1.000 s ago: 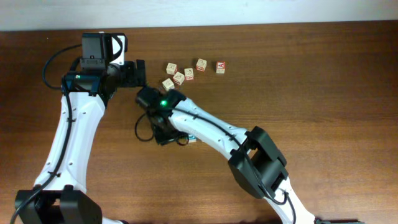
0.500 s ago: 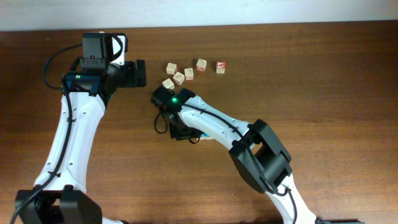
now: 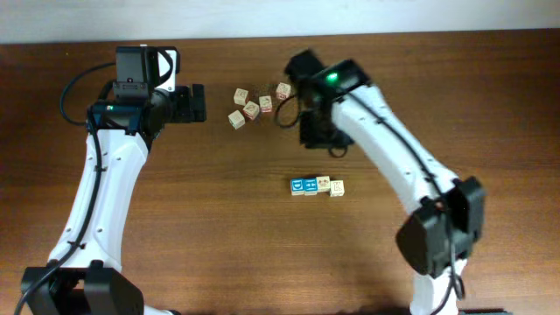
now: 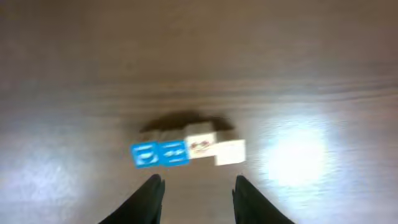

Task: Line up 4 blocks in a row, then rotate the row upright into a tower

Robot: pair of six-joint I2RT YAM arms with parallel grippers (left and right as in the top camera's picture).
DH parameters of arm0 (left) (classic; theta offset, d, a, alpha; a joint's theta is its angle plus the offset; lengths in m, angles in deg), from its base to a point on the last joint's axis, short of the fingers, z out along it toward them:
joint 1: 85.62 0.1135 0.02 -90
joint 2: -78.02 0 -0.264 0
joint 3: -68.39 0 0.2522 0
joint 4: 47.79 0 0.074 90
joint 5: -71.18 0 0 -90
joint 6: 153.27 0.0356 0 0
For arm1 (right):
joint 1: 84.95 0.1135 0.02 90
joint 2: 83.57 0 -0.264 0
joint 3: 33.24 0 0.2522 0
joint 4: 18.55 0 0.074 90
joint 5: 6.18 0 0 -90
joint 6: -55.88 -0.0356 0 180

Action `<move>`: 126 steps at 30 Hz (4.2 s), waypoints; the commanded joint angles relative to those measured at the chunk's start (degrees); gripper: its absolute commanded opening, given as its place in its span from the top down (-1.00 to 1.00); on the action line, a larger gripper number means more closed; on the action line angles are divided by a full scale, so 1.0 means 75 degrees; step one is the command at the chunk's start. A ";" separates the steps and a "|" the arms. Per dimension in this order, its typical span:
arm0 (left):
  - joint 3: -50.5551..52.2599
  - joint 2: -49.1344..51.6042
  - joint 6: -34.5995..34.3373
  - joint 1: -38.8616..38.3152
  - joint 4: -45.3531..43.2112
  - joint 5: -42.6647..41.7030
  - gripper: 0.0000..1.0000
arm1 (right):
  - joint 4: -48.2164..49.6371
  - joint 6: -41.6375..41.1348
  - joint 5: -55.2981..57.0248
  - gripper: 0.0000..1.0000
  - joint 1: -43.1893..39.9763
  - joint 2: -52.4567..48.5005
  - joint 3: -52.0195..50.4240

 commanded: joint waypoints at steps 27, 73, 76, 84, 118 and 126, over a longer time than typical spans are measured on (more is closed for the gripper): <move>-0.0090 -0.0029 -0.0070 -0.0015 0.0012 -0.0055 -0.99 | 0.4127 0.0772 -0.1160 0.92 -0.0221 0.0201 -0.4409; -0.0090 -0.0029 -0.0070 -0.0015 0.0012 -0.0055 -0.99 | 0.5986 0.2302 -0.2162 0.92 -0.1947 0.1714 -0.6828; -0.0090 -0.0029 -0.0070 -0.0015 0.0015 -0.0055 -0.98 | 0.4992 0.2736 -0.2818 0.74 -0.3413 0.2527 -0.6522; 0.0985 0.1542 -0.1422 -0.0874 0.0271 -0.3413 1.00 | 0.4610 0.3363 -0.4092 0.56 -0.3882 0.2643 -0.6537; 0.3724 0.1641 -0.3453 -0.3037 -0.3348 -0.3430 1.00 | 0.4692 0.3357 -0.3978 0.83 -0.3378 0.2570 -0.6560; 0.3724 0.1754 -0.3351 -0.3133 -0.3663 -0.3488 1.00 | 0.5015 0.3308 -0.4054 0.92 -0.3366 0.2556 -0.7099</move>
